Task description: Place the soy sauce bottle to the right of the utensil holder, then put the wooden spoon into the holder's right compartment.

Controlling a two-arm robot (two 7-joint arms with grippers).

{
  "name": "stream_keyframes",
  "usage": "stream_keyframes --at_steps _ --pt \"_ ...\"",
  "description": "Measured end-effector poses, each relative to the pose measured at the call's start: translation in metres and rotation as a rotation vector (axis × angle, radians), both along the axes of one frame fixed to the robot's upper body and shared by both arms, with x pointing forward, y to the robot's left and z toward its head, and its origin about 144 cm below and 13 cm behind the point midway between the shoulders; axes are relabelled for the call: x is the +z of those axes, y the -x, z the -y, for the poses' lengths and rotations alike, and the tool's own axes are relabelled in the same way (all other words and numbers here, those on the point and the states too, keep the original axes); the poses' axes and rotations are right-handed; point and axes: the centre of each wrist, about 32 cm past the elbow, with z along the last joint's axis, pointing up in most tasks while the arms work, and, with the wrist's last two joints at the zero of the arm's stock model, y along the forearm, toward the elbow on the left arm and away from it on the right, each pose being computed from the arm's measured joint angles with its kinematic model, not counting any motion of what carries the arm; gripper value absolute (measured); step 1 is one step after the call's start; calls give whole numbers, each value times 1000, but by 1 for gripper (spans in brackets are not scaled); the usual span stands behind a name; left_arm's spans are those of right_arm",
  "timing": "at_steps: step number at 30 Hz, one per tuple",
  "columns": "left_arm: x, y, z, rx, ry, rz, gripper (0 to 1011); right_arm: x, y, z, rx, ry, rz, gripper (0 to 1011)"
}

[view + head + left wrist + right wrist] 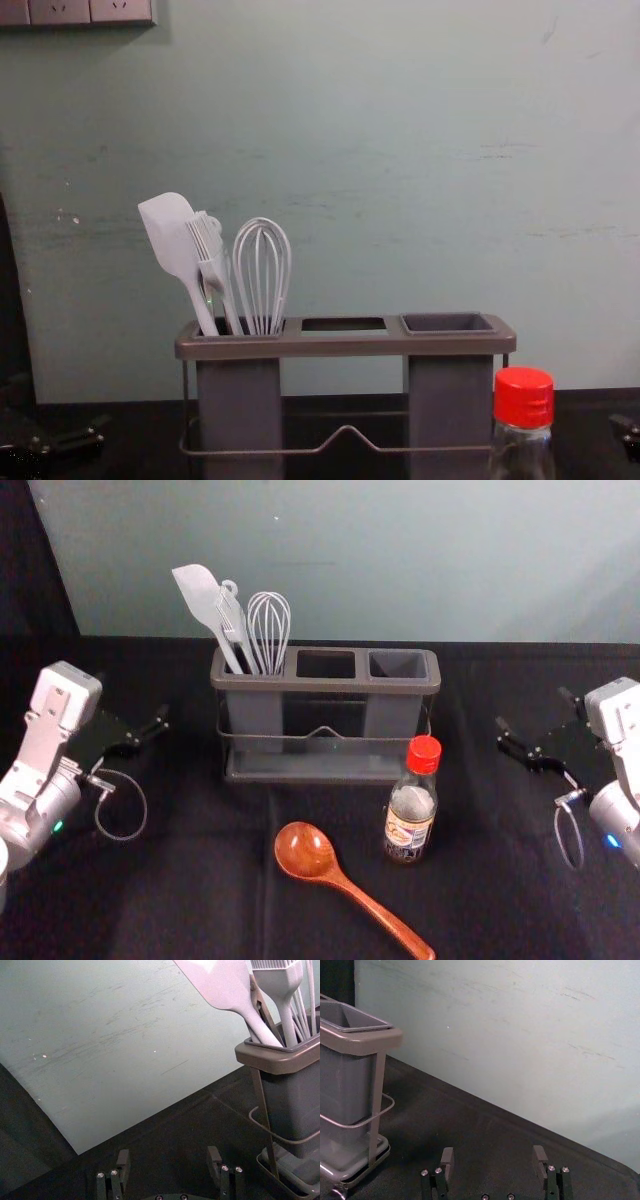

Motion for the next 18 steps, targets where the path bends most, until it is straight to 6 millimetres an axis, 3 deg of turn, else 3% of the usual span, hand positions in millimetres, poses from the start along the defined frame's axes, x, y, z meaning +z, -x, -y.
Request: stream_keyframes --at_steps 9,18 --pt "0 0 0 0 0 0 1005 5 10 9 19 -87 30 1003" --pt "0 0 0 0 0 0 1005 25 48 26 122 -197 22 1003"
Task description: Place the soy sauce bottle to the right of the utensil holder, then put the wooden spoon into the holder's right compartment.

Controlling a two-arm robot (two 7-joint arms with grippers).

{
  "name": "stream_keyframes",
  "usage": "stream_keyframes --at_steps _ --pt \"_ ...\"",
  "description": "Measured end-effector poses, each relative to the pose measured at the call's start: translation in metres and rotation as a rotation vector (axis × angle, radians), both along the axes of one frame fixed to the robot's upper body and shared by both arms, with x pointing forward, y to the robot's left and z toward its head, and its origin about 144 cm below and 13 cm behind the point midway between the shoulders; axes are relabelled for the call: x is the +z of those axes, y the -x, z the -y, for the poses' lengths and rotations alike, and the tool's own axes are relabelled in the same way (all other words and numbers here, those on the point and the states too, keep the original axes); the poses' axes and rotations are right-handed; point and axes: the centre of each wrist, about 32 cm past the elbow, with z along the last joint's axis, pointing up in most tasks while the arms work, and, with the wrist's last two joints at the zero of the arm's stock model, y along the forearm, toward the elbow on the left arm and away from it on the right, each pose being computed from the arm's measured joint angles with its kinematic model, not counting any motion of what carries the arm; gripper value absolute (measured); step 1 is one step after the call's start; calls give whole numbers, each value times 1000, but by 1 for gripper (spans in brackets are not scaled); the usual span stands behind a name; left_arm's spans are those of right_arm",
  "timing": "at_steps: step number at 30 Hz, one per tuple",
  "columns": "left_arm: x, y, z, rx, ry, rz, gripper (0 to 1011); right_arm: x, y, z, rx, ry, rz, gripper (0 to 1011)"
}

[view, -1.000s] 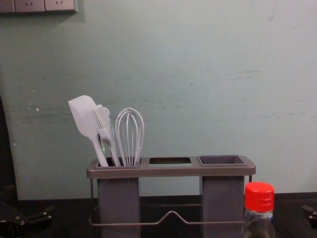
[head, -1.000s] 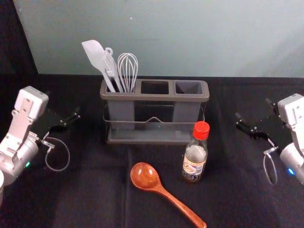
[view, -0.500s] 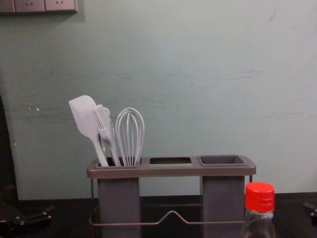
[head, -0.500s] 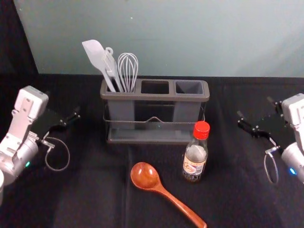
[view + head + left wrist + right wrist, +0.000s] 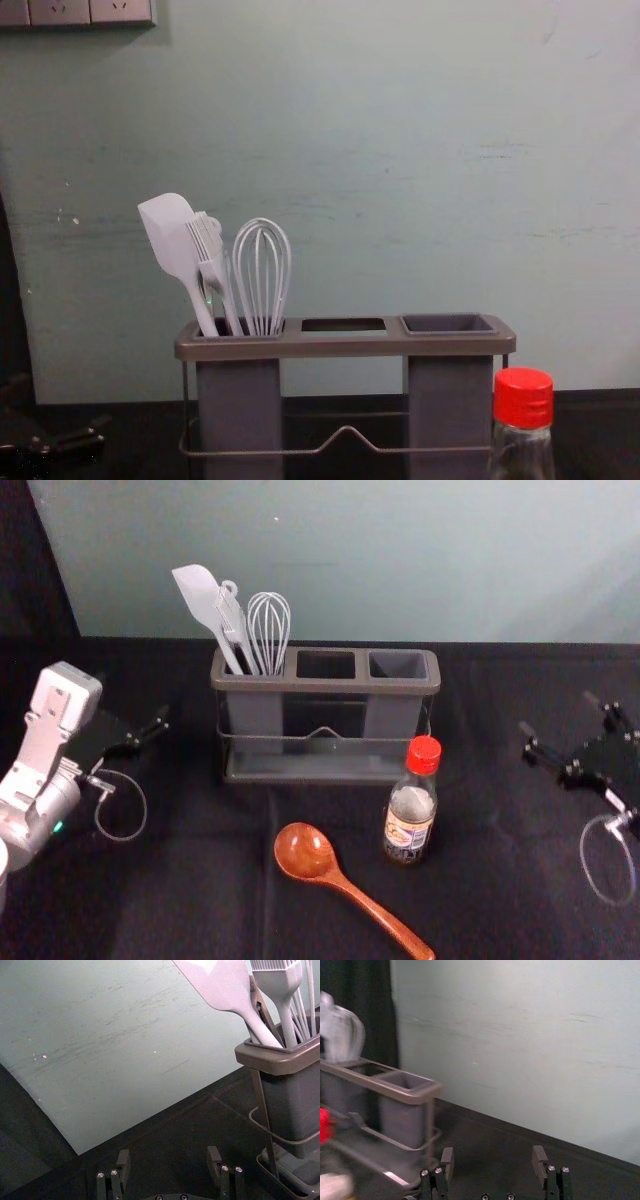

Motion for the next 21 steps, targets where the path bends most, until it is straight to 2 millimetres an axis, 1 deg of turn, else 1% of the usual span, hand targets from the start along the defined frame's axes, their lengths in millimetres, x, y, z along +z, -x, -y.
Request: stream_keyframes --at_steps 1,4,6,9,10,13,15,21 --pt "0 0 0 0 0 0 1005 2 7 3 32 -17 -3 1002" --pt "0 0 0 0 0 0 1005 6 20 9 102 -53 -10 1002" --pt "0 0 0 0 0 0 1005 6 25 12 137 -65 -14 1002" --pt "0 0 0 0 0 0 1005 8 38 19 241 -90 -18 1002" --pt "0 0 0 0 0 0 1005 8 38 19 241 -90 -18 1003" --pt "0 0 0 0 0 0 1005 9 46 25 331 -118 -31 1002" --pt "0 0 0 0 0 0 1005 9 48 26 367 -123 -37 1003" --pt "0 0 0 0 0 0 1005 6 46 24 475 -113 -52 1003"
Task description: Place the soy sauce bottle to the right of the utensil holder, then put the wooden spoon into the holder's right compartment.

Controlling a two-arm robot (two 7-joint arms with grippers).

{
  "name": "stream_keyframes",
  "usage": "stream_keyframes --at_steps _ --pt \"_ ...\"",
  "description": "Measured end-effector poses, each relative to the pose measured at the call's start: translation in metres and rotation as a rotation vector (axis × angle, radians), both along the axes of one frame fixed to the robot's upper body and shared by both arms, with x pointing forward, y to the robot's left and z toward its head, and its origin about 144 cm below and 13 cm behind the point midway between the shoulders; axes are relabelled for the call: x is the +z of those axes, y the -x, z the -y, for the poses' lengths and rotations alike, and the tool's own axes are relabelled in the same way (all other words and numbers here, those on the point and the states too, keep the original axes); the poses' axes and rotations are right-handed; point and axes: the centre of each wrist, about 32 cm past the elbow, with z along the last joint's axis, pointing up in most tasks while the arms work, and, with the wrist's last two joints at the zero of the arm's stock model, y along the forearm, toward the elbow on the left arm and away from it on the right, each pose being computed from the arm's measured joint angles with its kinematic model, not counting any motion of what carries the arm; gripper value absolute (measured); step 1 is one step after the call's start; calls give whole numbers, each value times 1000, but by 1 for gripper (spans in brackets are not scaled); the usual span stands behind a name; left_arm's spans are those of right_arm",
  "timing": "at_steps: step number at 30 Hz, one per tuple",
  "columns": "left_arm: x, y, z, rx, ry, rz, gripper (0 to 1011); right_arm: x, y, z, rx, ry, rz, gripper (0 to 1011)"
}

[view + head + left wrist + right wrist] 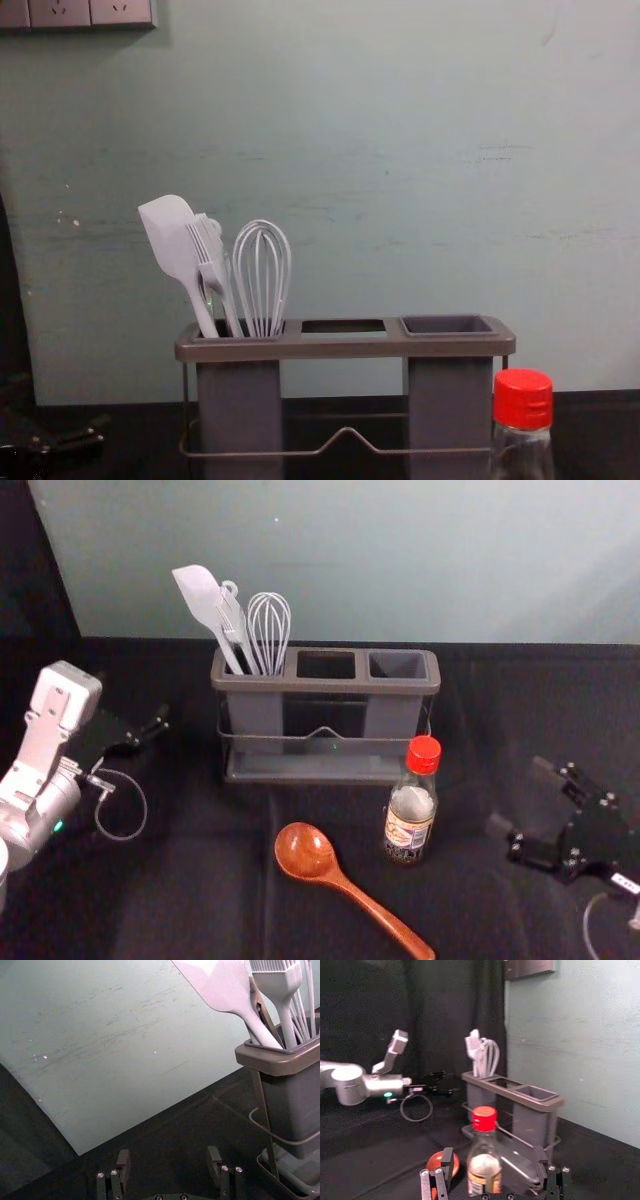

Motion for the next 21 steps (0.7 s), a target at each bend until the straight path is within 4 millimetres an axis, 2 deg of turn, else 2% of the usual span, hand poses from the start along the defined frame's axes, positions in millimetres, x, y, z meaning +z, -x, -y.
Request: stream_keyframes --at_steps 12,21 --pt "0 0 0 0 0 0 1005 7 -22 -27 88 86 -14 1002" --pt "0 0 0 0 0 0 1005 6 -39 -47 58 58 -40 1003"
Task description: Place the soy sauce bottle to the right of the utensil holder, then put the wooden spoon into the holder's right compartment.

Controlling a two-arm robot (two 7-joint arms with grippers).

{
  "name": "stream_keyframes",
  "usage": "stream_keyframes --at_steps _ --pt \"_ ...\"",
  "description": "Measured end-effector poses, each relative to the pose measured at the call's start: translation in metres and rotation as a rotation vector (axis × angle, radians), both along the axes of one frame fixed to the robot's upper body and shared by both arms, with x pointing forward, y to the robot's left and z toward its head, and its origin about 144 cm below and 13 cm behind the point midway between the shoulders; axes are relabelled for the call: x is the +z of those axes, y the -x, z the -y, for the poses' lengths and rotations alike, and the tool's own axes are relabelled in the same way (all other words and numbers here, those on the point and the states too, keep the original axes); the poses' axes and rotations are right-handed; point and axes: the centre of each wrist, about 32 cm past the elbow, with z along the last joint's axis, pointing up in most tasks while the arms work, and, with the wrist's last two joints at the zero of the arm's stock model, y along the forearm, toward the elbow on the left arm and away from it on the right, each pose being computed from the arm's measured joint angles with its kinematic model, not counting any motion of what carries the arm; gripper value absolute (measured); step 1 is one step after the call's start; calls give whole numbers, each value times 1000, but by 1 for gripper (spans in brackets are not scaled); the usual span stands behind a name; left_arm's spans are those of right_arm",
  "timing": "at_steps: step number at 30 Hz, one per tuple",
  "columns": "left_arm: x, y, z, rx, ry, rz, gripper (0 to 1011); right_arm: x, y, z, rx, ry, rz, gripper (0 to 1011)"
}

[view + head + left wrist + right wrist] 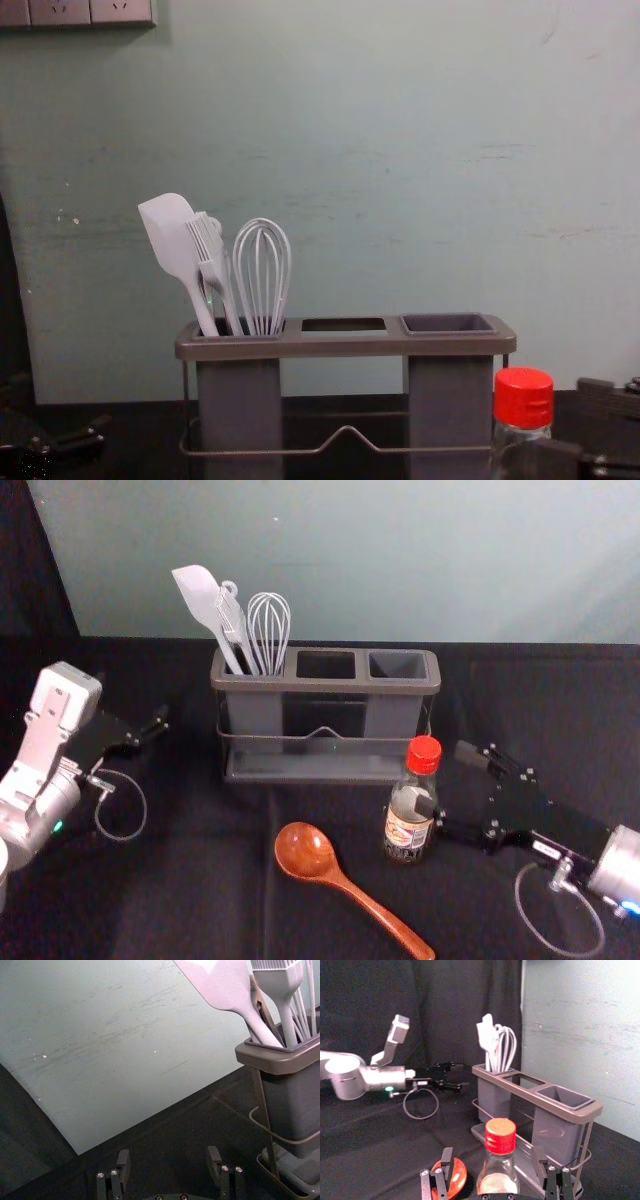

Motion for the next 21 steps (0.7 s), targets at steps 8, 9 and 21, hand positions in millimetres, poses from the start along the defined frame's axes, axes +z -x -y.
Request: stream_keyframes --at_steps 8,9,21 --pt "0 0 0 0 0 0 1005 -7 -9 -14 -33 -19 -19 1002" --pt "0 0 0 0 0 0 1005 -7 -11 -16 -34 -20 -16 1002" --pt "0 0 0 0 0 0 1005 -5 -23 -28 -44 -18 8 1002"
